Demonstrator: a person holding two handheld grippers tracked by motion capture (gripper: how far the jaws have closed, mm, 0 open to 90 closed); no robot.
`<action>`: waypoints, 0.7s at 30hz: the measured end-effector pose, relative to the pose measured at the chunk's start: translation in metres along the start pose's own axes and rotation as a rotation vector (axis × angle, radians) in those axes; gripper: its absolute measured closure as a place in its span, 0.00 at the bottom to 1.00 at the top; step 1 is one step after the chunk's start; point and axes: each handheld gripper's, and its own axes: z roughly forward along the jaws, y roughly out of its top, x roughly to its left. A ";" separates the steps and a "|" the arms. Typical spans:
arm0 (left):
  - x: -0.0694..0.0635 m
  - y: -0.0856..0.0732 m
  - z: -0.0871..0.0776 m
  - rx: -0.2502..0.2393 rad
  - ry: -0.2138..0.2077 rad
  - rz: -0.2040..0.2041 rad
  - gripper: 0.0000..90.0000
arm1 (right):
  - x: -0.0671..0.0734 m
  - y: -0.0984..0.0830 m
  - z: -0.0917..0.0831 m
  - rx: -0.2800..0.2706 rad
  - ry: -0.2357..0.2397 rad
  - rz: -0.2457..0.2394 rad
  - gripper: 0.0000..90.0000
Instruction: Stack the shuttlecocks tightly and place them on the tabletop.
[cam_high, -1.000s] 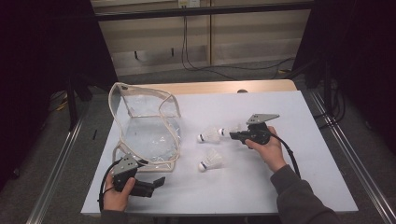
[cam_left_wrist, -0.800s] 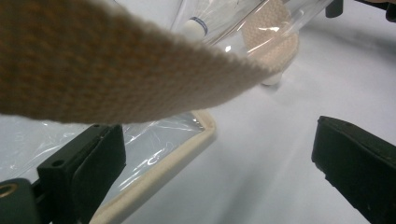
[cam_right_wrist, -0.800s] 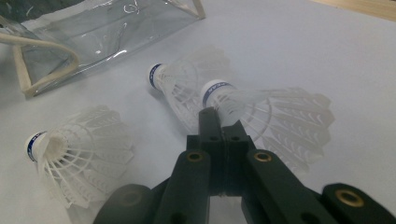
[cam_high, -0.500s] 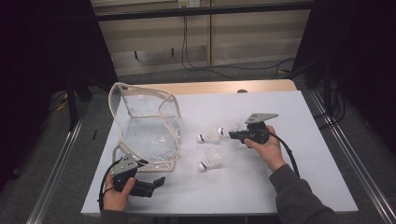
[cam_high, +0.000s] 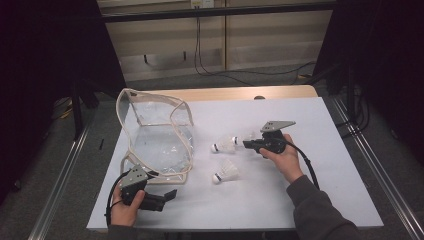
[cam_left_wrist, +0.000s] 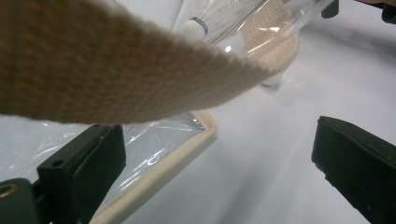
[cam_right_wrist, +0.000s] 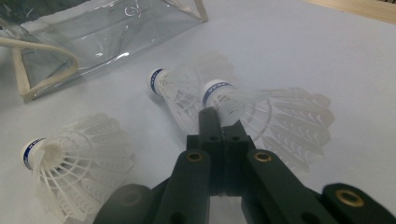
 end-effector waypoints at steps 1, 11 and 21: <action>0.000 0.000 0.000 -0.002 0.000 0.000 0.03 | 0.000 0.000 0.001 0.004 -0.001 -0.002 1.00; 0.000 0.000 0.000 -0.004 0.002 -0.001 0.03 | 0.001 -0.001 0.003 0.009 0.004 -0.005 1.00; 0.000 0.000 0.000 -0.004 0.001 0.001 0.03 | 0.001 -0.001 0.003 0.006 0.007 -0.004 1.00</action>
